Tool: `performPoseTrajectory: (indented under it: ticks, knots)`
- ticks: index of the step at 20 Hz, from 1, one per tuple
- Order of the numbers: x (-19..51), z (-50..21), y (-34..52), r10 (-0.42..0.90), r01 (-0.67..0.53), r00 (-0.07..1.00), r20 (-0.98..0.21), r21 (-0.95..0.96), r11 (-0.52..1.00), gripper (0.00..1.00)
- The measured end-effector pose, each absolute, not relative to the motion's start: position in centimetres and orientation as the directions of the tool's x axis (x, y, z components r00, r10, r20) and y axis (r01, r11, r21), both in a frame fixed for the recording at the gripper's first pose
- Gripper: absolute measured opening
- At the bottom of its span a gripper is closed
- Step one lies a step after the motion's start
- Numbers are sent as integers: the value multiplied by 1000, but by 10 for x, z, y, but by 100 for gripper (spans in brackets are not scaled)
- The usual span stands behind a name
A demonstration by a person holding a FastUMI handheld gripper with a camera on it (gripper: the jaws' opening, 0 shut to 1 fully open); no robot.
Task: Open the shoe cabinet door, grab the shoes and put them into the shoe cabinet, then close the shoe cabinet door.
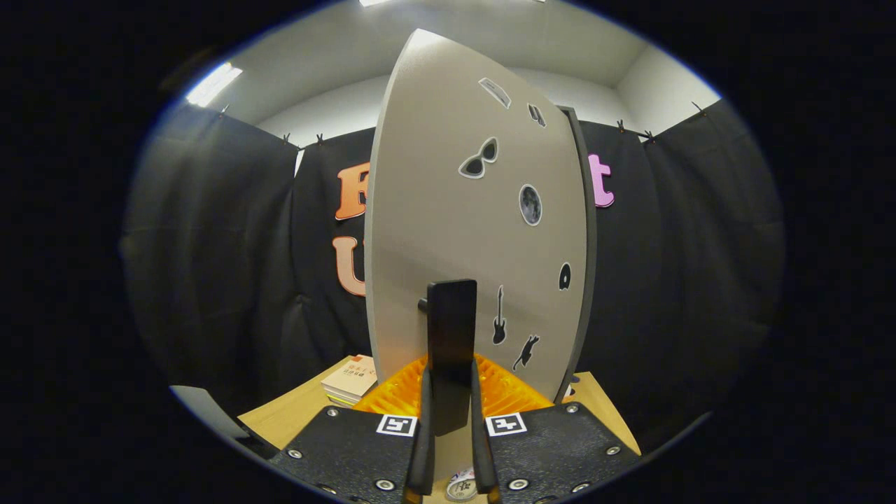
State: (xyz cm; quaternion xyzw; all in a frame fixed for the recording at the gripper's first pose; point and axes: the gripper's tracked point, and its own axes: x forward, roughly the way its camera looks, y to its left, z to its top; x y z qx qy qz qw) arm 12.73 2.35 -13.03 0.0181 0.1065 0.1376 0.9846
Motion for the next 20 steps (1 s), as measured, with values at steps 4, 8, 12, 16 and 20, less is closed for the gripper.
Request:
performPoseTrajectory:
  ticks: [4,8,12,16,20]
  knots:
    - [111,-128,-14,293,-284,936,-197,71,956,22]
    - [97,-127,-66,264,-254,944,-197,74,964,21]
    - [97,-129,-111,213,-210,957,-195,38,977,18]
    - [99,-128,-145,170,-170,966,-193,16,985,16]
    - [102,-131,-174,145,-147,969,-199,7,989,13]
